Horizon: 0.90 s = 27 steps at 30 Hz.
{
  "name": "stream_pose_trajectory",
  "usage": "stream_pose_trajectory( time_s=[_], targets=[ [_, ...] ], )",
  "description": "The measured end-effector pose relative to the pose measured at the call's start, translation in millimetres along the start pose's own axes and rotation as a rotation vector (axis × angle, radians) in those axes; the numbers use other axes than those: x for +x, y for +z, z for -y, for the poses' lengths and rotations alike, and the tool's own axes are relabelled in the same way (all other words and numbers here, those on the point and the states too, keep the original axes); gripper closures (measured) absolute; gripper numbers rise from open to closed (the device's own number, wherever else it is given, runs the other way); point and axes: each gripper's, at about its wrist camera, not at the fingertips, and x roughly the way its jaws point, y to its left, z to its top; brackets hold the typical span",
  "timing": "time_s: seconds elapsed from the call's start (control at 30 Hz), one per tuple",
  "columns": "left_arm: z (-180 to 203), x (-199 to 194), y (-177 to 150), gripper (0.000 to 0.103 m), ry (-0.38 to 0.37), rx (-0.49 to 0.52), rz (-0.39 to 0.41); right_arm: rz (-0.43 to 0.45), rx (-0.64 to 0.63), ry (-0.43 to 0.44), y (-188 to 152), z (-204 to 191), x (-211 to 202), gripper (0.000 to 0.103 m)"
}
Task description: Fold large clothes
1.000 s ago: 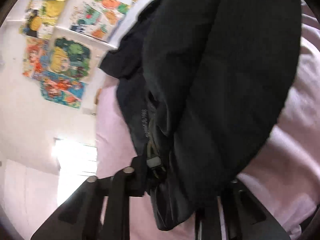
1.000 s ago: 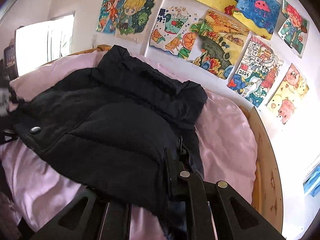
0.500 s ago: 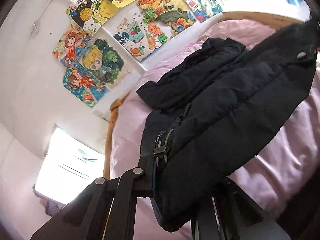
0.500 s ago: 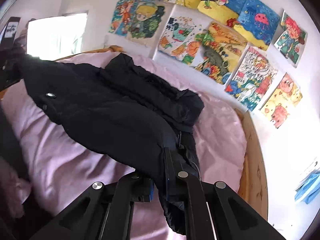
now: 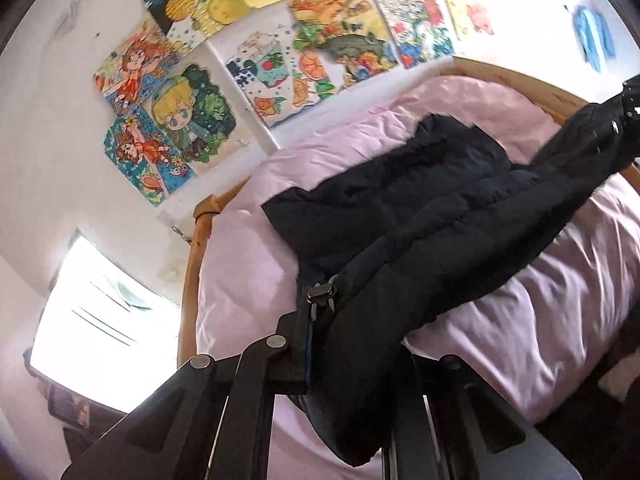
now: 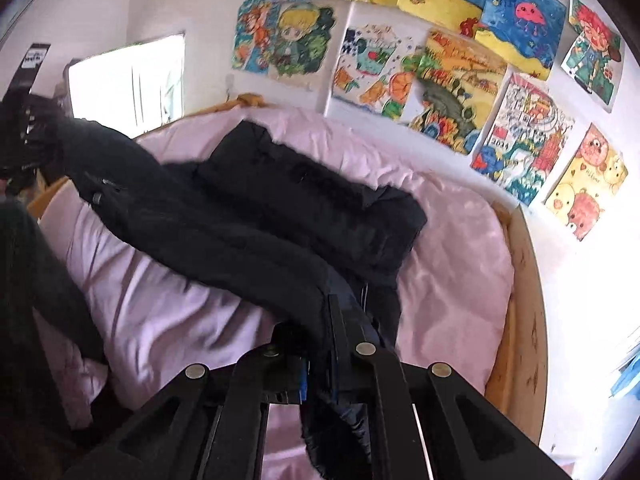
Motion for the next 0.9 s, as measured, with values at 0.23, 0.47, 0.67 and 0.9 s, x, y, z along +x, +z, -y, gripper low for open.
stream_pose_trajectory(
  time_s=[0.23, 0.47, 0.67, 0.9],
  targets=[
    [-34, 38, 56, 0.093, 0.043, -0.045, 0.028, 0.035, -0.004, -0.085, 60, 40, 41, 0.095],
    [-56, 104, 101, 0.093, 0.095, -0.119, 0.058, 0.067, -0.048, -0.177, 108, 73, 119, 0.095],
    [-77, 169, 120, 0.093, 0.106, -0.228, 0.048, 0.115, -0.076, -0.219, 133, 90, 180, 0.094],
    [-88, 247, 136, 0.093, 0.104, -0.275, -0.017, 0.101, -0.039, -0.234, 148, 112, 259, 0.092]
  ],
)
